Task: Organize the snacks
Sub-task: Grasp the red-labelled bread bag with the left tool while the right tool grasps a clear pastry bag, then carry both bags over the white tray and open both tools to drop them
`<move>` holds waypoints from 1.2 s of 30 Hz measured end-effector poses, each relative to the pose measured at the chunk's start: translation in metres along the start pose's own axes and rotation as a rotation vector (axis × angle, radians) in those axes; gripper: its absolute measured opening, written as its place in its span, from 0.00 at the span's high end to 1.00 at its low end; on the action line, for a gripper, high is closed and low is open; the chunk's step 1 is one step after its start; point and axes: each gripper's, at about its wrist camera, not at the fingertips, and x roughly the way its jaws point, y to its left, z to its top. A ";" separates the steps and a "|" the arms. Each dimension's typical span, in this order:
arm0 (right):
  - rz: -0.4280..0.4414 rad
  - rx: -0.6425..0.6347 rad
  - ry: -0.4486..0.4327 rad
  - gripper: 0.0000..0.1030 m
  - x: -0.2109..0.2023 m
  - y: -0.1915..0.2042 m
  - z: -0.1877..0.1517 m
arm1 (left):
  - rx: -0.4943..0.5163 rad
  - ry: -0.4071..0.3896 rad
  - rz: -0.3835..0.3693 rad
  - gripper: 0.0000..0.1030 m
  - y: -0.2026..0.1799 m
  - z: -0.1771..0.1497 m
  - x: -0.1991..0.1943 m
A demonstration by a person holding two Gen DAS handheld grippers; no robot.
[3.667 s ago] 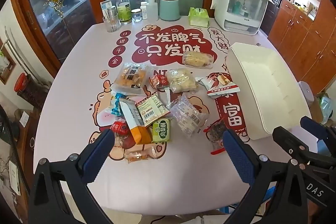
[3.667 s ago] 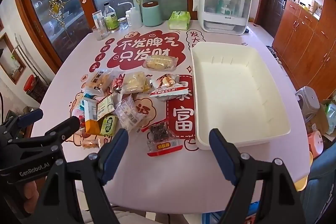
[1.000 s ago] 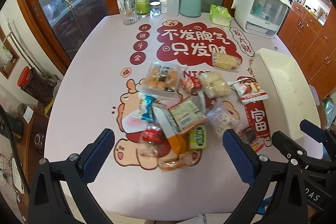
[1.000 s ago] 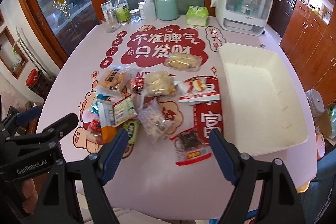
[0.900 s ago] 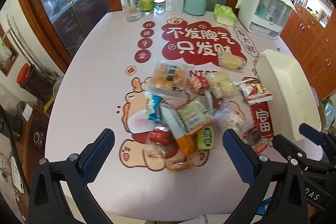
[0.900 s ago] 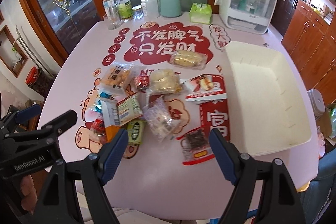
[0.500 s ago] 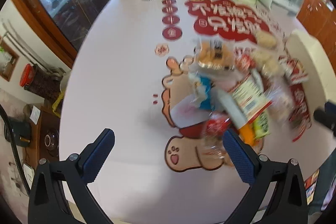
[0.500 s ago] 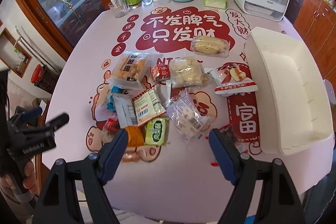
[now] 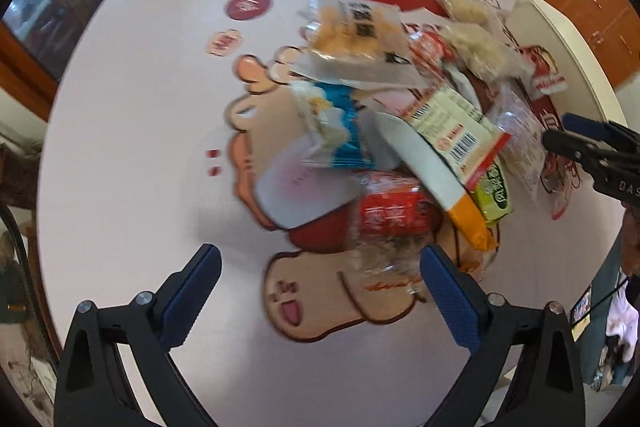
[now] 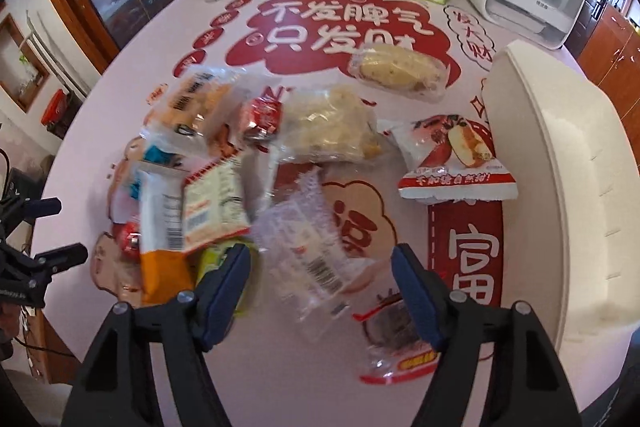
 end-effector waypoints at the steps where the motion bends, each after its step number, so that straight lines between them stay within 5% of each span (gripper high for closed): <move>1: 0.013 -0.003 0.003 0.29 0.004 -0.002 0.001 | 0.004 0.009 -0.014 0.06 -0.005 0.002 0.005; 12: 0.051 -0.125 0.069 0.30 0.040 0.010 0.005 | -0.054 0.097 -0.087 0.26 -0.024 0.019 0.049; 16: 0.035 -0.173 0.097 0.42 0.049 0.018 0.002 | -0.053 0.100 -0.091 0.32 -0.033 0.018 0.058; 21: 0.040 -0.170 0.107 0.52 0.054 0.020 -0.002 | -0.038 0.083 -0.078 0.52 -0.052 0.018 0.058; 29: 0.062 -0.102 0.070 0.55 0.036 0.015 -0.011 | -0.046 0.043 -0.045 0.55 -0.060 0.013 0.049; 36: 0.083 -0.002 0.001 0.55 0.001 0.008 -0.023 | 0.011 -0.053 -0.034 0.55 -0.072 0.012 -0.003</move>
